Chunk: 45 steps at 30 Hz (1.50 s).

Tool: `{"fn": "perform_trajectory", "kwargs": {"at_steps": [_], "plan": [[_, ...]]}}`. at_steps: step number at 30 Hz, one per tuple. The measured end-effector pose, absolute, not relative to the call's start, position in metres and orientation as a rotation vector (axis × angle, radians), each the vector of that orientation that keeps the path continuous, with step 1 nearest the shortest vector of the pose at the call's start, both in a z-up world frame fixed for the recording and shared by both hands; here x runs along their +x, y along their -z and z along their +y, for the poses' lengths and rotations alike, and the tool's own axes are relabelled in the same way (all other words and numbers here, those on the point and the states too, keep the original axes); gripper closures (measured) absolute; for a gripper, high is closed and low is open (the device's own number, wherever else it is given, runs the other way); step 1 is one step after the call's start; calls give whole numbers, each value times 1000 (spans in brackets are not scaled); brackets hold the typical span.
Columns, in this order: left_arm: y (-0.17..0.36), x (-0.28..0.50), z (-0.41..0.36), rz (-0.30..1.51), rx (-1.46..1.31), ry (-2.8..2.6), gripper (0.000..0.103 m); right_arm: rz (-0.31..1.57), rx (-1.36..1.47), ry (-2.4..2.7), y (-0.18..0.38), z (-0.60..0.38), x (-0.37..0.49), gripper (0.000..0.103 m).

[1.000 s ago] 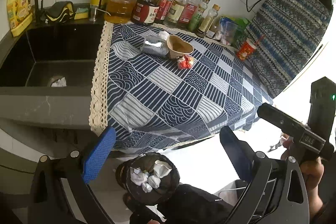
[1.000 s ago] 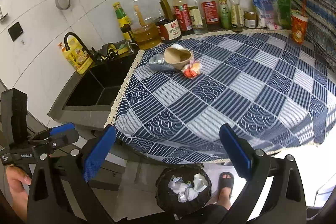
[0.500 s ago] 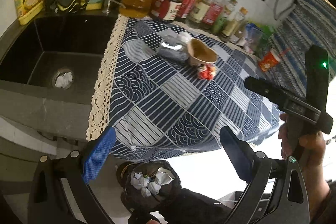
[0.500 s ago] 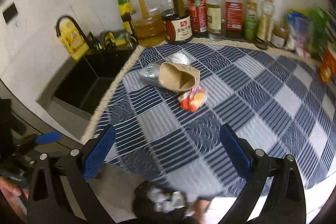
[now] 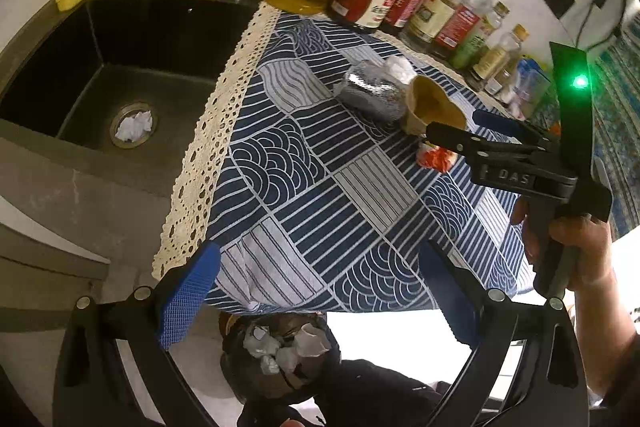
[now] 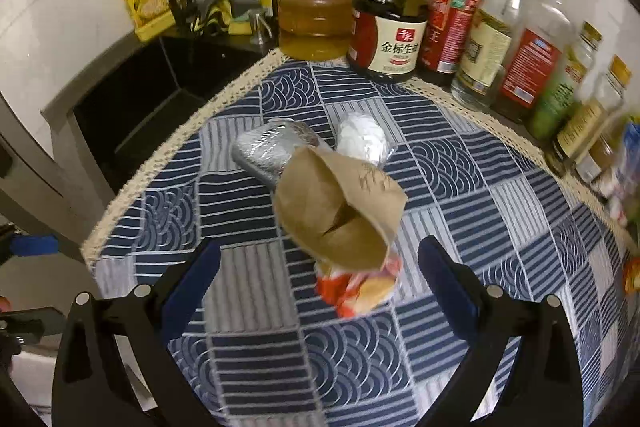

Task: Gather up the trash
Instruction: 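Grasp the brown paper cup with the right tool while the left tool reaches toward the foil packet, then grasp the silver foil packet with the left tool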

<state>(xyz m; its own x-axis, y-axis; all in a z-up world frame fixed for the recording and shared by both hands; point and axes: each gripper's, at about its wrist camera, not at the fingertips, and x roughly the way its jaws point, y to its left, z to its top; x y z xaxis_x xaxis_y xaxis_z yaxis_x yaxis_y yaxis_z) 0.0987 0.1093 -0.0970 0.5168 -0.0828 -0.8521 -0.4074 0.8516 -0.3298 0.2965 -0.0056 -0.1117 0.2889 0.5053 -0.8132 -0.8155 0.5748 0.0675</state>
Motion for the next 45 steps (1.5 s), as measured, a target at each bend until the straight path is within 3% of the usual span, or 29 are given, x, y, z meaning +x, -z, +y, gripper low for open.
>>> {"fn": "perform_trajectory", "kwargs": {"at_steps": [9,12,15,16,18,45], "plan": [[113,109,115,1040,-590,-259,7,944,-452,-913,138,14,321,5],[116,112,114,1039,-600,-268,7,940,-451,-928,138,14,325,19],[118,117,112,1046,-601,-271,7,941,-445,-944,137,12,328,21],[118,119,110,1049,-600,-270,7,930,-447,-942,135,10,328,35],[119,123,108,1053,-597,-268,7,933,-449,-935,133,6,331,47],[98,267,65,1136,-249,-182,7,1020,68,-956,112,-153,385,49]]}}
